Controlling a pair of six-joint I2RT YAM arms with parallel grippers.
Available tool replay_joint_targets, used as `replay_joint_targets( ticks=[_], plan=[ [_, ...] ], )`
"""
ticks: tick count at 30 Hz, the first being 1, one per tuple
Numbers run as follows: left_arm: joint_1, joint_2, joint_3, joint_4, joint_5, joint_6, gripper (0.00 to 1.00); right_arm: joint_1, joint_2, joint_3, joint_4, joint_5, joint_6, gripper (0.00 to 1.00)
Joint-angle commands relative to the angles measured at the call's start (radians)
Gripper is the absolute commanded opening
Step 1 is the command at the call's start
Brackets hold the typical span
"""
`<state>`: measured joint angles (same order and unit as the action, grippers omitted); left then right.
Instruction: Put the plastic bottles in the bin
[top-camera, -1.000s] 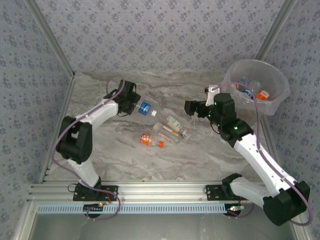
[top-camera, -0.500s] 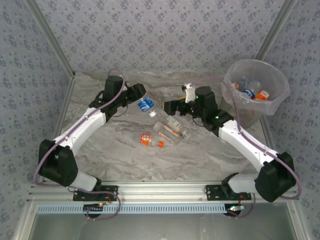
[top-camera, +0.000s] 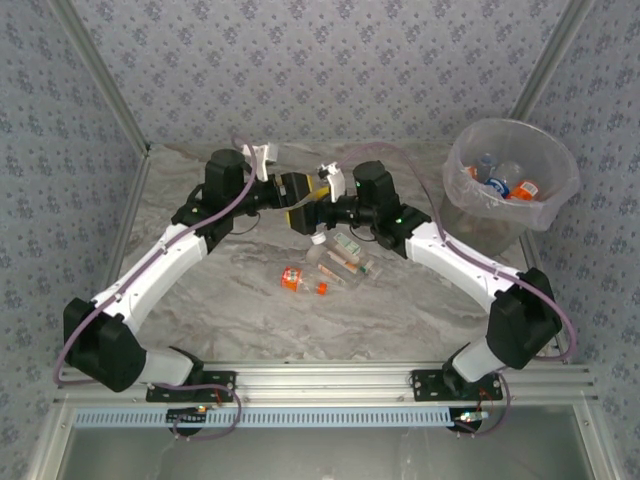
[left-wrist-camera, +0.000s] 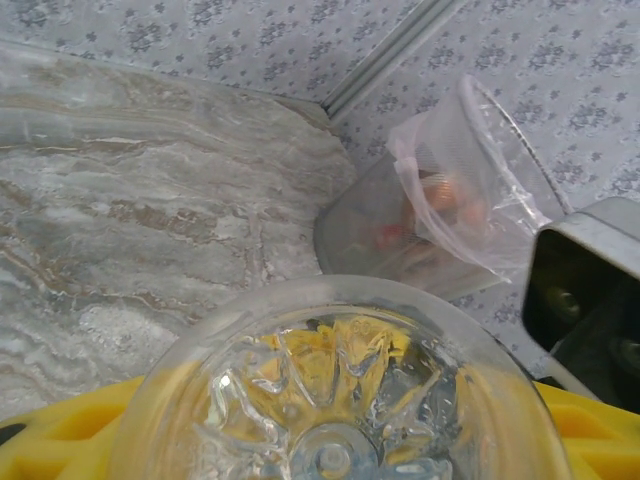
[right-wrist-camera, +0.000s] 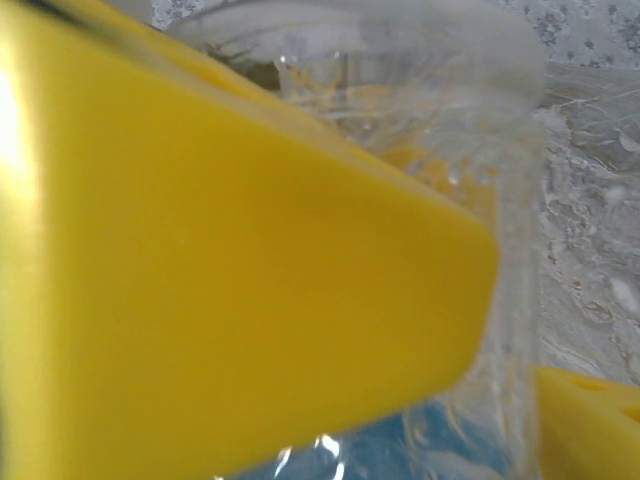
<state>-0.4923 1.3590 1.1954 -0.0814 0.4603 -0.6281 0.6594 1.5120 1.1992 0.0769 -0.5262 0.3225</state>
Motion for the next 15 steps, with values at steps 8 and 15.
replay_joint_targets(
  ticks=[8,15],
  plan=[
    [-0.011,-0.014,0.035,0.072,0.055,0.013,0.14,0.011,0.024,0.013,0.063,-0.039,0.033,0.77],
    [-0.011,-0.015,0.041,0.048,0.017,-0.009,0.49,0.010,0.001,0.008,0.035,-0.010,-0.004,0.60]
  ],
)
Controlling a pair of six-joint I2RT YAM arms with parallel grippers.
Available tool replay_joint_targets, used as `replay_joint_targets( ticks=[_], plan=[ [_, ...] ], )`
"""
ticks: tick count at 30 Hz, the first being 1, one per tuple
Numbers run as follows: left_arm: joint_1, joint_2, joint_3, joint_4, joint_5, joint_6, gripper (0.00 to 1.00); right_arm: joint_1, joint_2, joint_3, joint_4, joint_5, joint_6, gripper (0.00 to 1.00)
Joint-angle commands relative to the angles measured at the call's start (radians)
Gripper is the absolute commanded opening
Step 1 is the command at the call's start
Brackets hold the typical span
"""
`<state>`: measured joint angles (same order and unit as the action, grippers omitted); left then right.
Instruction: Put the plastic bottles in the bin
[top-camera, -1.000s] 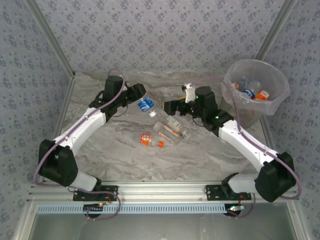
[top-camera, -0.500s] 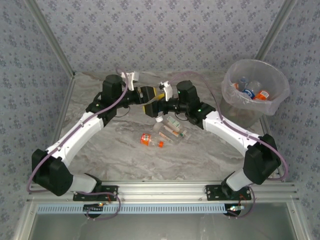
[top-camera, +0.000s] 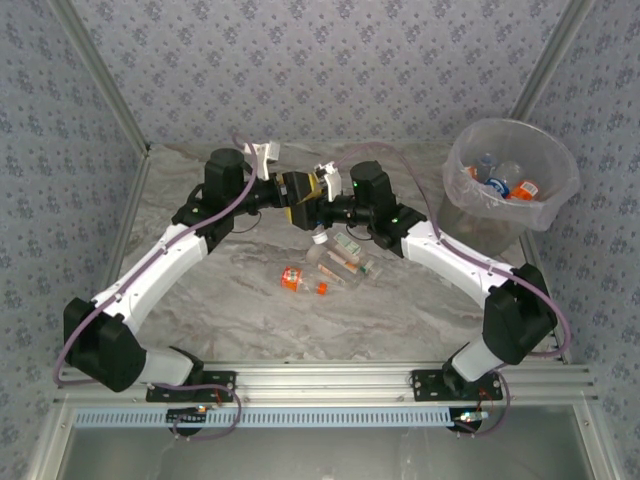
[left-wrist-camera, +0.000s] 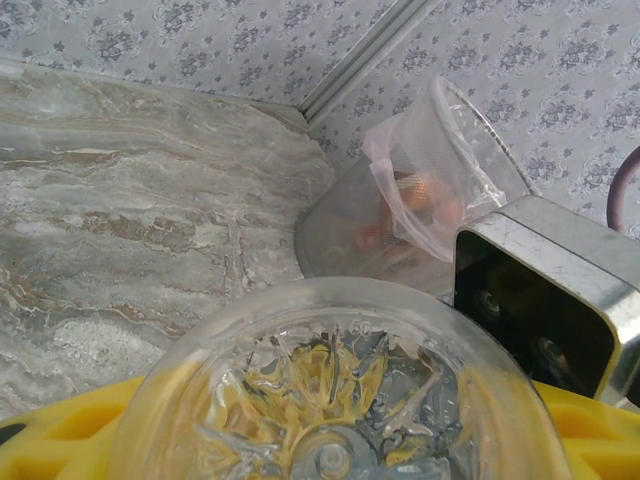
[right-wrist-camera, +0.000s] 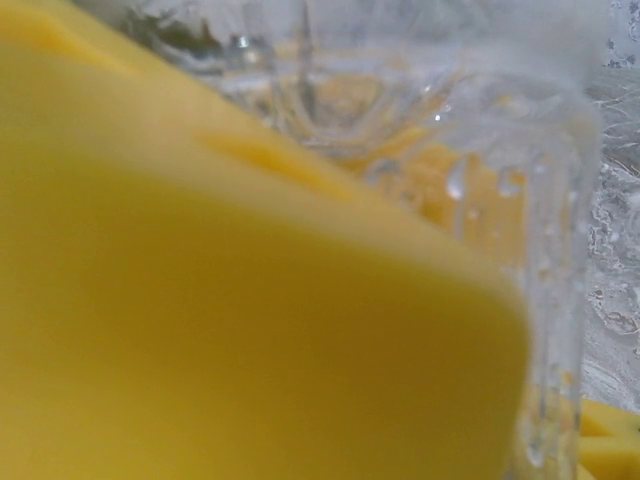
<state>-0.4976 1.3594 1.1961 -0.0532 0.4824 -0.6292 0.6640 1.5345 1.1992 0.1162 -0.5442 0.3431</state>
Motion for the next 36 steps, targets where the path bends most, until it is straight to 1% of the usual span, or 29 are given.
replay_joint_targets(
  ticks=[1,6,8,10,14,17,22,25,30,36],
  plan=[
    [-0.006,-0.018,0.040,0.016,-0.012,-0.009,0.56,0.006,-0.024,0.009,-0.014,0.018,-0.031,0.59],
    [-0.007,-0.039,0.033,0.010,-0.027,-0.007,0.87,0.006,-0.043,0.004,-0.053,0.059,-0.057,0.56],
    [-0.005,-0.049,0.027,0.014,-0.037,-0.011,0.95,0.006,-0.050,0.005,-0.079,0.073,-0.075,0.56],
    [-0.005,-0.061,0.014,0.022,-0.064,-0.014,0.98,0.004,-0.059,0.006,-0.111,0.094,-0.095,0.56],
    [-0.005,-0.098,-0.038,0.073,-0.113,-0.013,1.00,-0.003,-0.075,0.011,-0.167,0.143,-0.125,0.55],
    [-0.005,-0.136,-0.085,0.097,-0.181,-0.009,1.00,-0.010,-0.095,0.020,-0.229,0.208,-0.142,0.55],
    [-0.002,-0.200,-0.143,0.077,-0.306,0.014,1.00,-0.031,-0.146,0.020,-0.288,0.297,-0.166,0.55],
    [-0.001,-0.238,-0.179,0.066,-0.388,0.016,0.99,-0.049,-0.186,0.020,-0.320,0.326,-0.186,0.55],
    [-0.002,-0.274,-0.226,0.061,-0.453,0.035,0.99,-0.085,-0.253,0.030,-0.374,0.370,-0.230,0.55],
    [0.000,-0.327,-0.284,0.062,-0.584,0.058,0.99,-0.129,-0.321,0.081,-0.453,0.446,-0.291,0.55]
  ],
)
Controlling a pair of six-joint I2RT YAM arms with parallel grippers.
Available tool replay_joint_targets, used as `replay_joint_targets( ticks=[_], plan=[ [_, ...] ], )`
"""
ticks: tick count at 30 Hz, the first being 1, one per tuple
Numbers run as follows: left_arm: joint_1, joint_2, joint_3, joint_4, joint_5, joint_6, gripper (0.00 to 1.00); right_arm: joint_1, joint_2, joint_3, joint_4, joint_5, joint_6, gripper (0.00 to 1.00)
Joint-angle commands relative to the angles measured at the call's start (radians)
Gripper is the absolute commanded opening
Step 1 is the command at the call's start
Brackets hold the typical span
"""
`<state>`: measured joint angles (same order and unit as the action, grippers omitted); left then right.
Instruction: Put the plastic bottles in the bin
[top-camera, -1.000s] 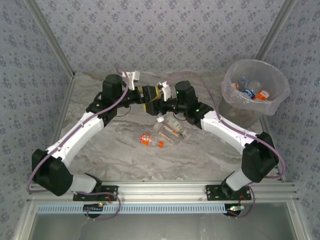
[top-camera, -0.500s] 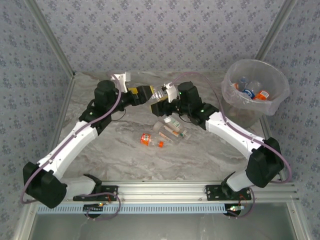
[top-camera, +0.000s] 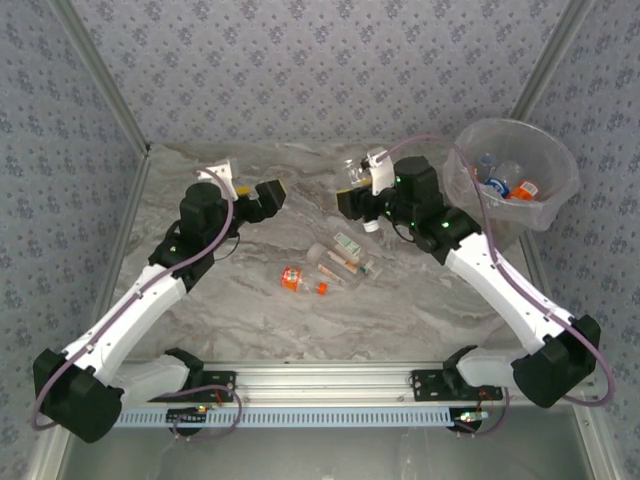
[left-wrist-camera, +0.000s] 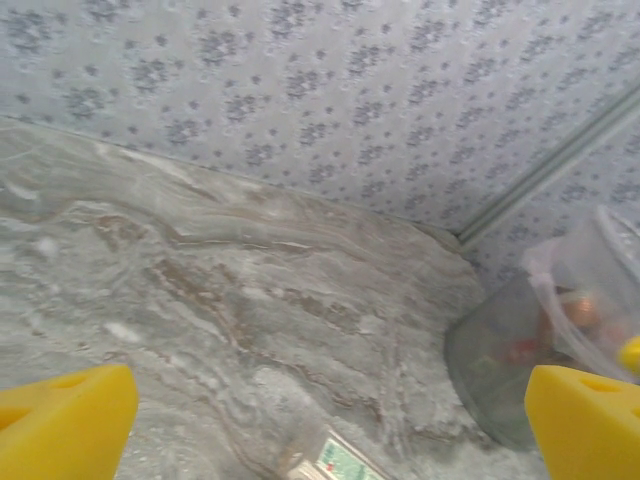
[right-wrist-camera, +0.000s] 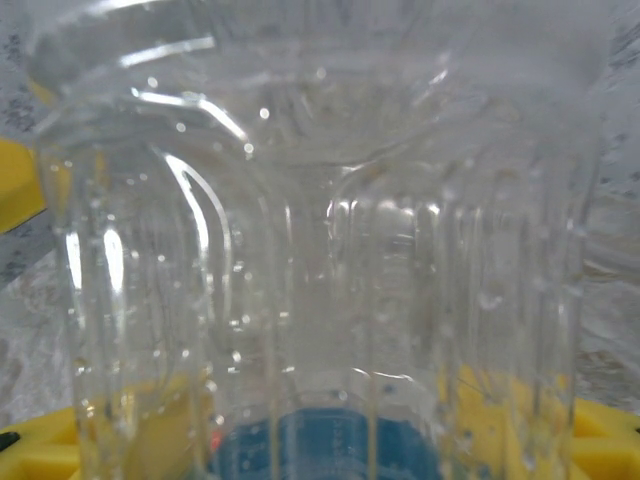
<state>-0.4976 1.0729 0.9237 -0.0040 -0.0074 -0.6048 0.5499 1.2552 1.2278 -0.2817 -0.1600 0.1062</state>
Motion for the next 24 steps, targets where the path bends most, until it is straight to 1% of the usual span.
replay_joint_targets(
  ticks=[1,4,7,11,15,19,24],
  plan=[
    [0.000,-0.049,-0.017,0.005,-0.124,0.029,0.99,-0.023,-0.054,0.061,-0.065,0.072,-0.064,0.54],
    [0.002,-0.069,-0.028,-0.025,-0.219,0.014,1.00,-0.048,-0.078,0.095,-0.096,0.097,-0.092,0.55],
    [0.014,-0.079,-0.030,-0.055,-0.262,-0.002,1.00,-0.080,-0.090,0.131,-0.131,0.138,-0.119,0.54],
    [0.030,-0.078,-0.031,-0.077,-0.263,-0.015,0.99,-0.142,-0.098,0.174,-0.147,0.178,-0.139,0.54],
    [0.043,-0.075,-0.032,-0.095,-0.264,-0.034,1.00,-0.242,-0.090,0.214,-0.147,0.247,-0.130,0.54],
    [0.054,-0.077,-0.036,-0.101,-0.271,-0.048,0.99,-0.323,-0.053,0.273,-0.171,0.386,-0.134,0.55],
    [0.065,-0.077,-0.036,-0.107,-0.274,-0.063,0.99,-0.449,0.015,0.340,-0.205,0.493,-0.145,0.55]
  ],
)
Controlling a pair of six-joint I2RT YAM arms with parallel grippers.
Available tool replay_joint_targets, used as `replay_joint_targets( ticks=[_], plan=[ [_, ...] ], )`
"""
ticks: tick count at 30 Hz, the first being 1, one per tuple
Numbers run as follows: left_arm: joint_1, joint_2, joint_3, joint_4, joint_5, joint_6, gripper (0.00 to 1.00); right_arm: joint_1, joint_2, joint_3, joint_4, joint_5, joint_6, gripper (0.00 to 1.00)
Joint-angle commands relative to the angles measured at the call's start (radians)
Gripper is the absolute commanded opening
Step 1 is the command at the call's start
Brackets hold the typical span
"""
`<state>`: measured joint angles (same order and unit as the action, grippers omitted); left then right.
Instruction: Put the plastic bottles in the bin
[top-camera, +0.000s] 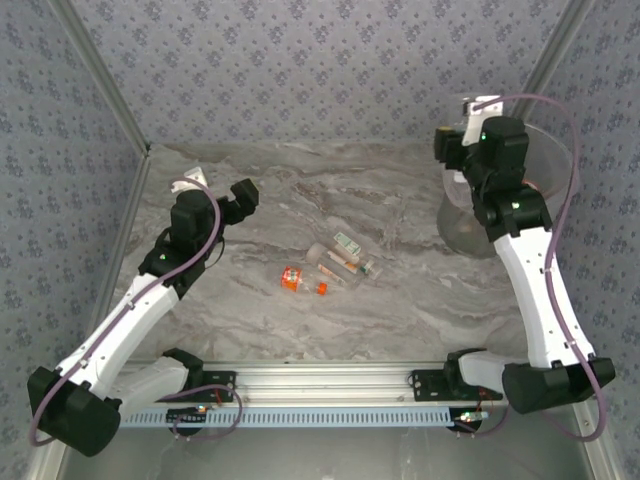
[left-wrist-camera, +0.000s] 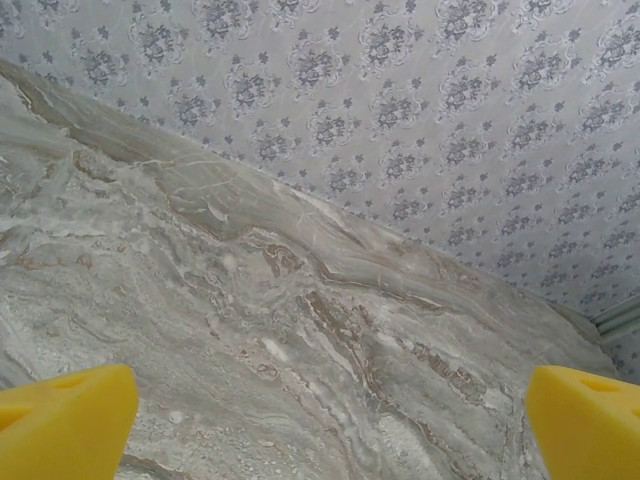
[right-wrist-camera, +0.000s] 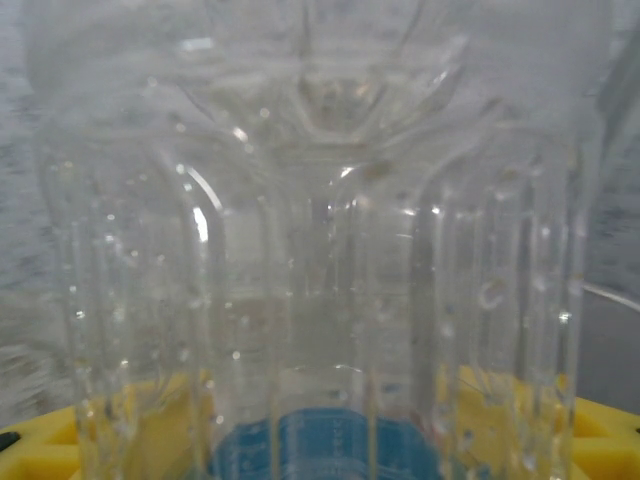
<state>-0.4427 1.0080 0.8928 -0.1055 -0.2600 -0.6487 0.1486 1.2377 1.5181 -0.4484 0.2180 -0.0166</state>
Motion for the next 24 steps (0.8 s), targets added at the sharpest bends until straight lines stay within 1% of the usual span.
replay_joint_targets(
  ticks=[1,4,9,11,15,18,21,24],
  plan=[
    [0.012,-0.012,-0.005,-0.010,-0.022,-0.023,0.99,-0.075,0.048,0.059,-0.040,0.133,-0.024,0.55],
    [0.019,-0.014,-0.004,-0.026,-0.019,-0.035,1.00,-0.160,0.098,0.091,-0.051,0.144,0.005,0.56],
    [0.033,-0.022,-0.009,-0.054,-0.014,-0.050,0.99,-0.267,0.202,0.162,-0.128,0.102,0.070,0.58],
    [0.038,-0.031,-0.014,-0.064,-0.013,-0.061,0.99,-0.287,0.233,0.164,-0.135,0.109,0.080,0.58],
    [0.051,-0.056,-0.040,-0.059,-0.019,-0.079,1.00,-0.301,0.280,0.154,-0.134,0.199,0.060,0.58],
    [0.066,-0.070,-0.053,-0.065,-0.020,-0.093,1.00,-0.309,0.315,0.153,-0.147,0.248,0.053,0.59],
    [0.078,-0.074,-0.058,-0.076,-0.017,-0.105,1.00,-0.310,0.341,0.158,-0.182,0.289,0.055,0.66],
    [0.082,-0.072,-0.059,-0.077,-0.007,-0.111,0.99,-0.311,0.348,0.161,-0.195,0.303,0.057,0.77]
  ],
)
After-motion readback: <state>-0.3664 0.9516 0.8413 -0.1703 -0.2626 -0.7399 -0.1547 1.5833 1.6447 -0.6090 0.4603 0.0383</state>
